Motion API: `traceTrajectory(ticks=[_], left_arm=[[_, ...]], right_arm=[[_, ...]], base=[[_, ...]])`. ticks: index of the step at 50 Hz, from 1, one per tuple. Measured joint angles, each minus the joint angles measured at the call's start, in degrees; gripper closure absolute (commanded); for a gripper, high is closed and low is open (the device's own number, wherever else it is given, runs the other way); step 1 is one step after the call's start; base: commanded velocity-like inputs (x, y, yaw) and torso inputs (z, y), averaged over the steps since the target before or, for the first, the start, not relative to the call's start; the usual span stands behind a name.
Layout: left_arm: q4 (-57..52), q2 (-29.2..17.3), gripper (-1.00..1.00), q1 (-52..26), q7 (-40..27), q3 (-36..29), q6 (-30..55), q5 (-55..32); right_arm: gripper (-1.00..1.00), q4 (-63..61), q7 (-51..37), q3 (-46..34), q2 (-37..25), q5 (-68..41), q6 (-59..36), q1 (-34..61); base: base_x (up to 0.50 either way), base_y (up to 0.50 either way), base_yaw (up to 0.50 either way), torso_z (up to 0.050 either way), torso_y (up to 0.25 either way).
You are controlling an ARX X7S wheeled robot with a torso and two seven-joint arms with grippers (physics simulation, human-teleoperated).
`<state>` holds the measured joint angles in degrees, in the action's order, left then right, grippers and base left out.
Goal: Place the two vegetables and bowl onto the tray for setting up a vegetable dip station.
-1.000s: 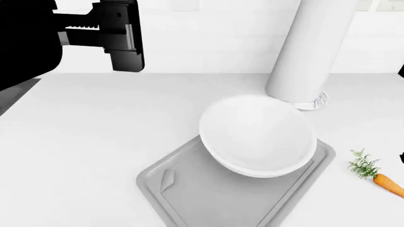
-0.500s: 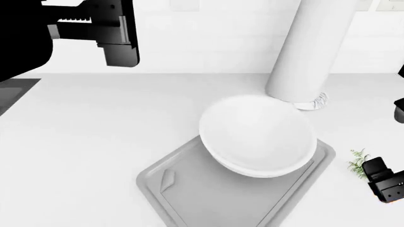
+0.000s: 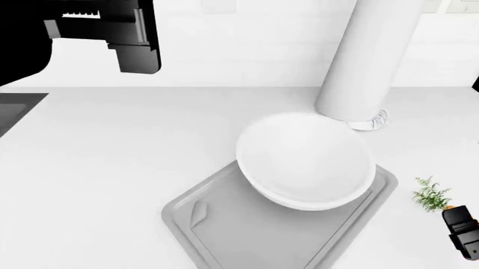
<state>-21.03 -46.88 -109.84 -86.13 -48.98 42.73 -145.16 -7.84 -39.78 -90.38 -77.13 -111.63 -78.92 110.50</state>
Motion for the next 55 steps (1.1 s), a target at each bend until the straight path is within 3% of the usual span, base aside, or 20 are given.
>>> traceTrajectory(ticks=[29, 30, 55], left_arm=[[-0.9, -1.7, -1.00, -3.0, 0.7, -2.1, -1.3, -1.3], [-0.9, -1.8, -1.00, -3.2, 0.7, -2.1, -1.4, -1.3], [-1.8, -3.0, -1.00, -5.8, 0.9, -3.4, -2.5, -2.5]], right_arm=[[-1.00, 3.4, 6.5, -2.6, 6.2, 7.5, 8.6, -8.2], [1.00, 3.4, 6.7, -2.6, 6.2, 7.5, 8.7, -8.2], [1.00, -0.1, 7.3, -1.4, 4.6, 11.2, 13.7, -9.5]], base=[[0.00, 0.00, 0.00, 0.000, 0.000], [0.00, 0.00, 0.00, 0.000, 0.000], [0.00, 0.00, 0.00, 0.000, 0.000]])
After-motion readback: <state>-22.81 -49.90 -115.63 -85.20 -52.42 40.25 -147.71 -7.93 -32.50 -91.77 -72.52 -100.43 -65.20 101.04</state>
